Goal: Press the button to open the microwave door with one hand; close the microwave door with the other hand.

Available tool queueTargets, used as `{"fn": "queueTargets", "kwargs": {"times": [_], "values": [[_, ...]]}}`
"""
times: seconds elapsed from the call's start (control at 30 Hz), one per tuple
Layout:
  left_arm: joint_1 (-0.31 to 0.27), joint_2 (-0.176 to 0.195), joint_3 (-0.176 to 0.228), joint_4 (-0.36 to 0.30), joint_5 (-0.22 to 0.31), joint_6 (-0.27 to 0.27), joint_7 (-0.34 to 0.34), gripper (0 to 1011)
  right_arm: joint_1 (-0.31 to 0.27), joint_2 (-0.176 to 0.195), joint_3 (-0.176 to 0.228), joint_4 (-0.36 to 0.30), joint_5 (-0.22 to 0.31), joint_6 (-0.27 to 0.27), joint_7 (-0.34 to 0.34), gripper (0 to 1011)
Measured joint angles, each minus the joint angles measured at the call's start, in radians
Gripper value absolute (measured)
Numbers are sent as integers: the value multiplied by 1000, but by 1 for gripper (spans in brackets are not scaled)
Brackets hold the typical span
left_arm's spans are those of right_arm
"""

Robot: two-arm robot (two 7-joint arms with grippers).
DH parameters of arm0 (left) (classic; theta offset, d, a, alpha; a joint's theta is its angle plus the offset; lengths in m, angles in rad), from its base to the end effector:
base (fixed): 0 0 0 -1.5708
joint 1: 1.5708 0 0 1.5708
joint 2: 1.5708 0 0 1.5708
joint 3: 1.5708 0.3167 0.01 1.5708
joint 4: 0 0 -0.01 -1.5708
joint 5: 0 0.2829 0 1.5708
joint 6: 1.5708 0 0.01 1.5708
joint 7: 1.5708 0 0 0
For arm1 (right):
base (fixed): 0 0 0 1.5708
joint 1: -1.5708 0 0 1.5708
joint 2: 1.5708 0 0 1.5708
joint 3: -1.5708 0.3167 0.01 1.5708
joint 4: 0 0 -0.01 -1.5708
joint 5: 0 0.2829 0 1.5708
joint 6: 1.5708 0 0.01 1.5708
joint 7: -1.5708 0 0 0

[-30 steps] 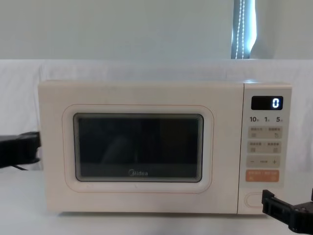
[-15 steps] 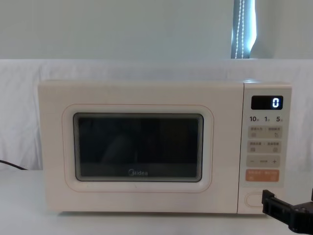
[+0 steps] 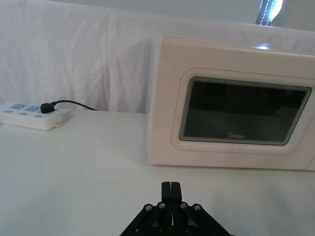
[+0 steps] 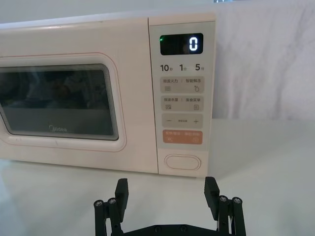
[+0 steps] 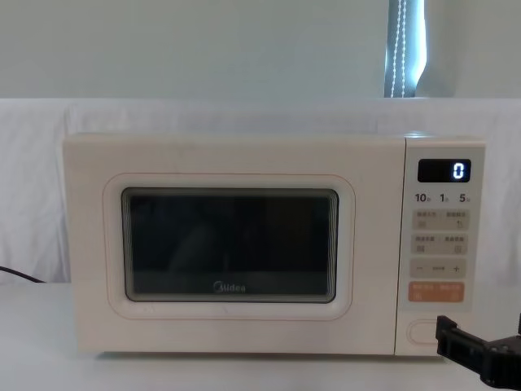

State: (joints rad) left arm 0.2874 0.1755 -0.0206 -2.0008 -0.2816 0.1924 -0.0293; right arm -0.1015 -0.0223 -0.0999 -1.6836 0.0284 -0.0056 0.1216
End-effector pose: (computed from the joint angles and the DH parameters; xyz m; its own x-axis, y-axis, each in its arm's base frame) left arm 0.2124 0.0410 -0.2727 0.0984 0.9895 -0.1060 -0.9934 0.1040 0.0486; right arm 0.2694 0.0367 -0.3218 0.2172 -0.9744 -0.0577 0.9760 0.2160 0.0268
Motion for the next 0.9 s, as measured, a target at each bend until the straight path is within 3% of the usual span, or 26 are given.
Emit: {"fn": "queueTargets", "kwargs": {"times": [0.3,0.53,0.9], "values": [[-2,1,2,-2,0,4,0,230,0,0,0,0,0,0,0,1002],[-3,2,3,-3,-1,5,0,483,0,0,0,0,0,0,0,1002],[-4,2,4,-4,-1,6,0,786,0,0,0,0,0,0,0,1002]]}}
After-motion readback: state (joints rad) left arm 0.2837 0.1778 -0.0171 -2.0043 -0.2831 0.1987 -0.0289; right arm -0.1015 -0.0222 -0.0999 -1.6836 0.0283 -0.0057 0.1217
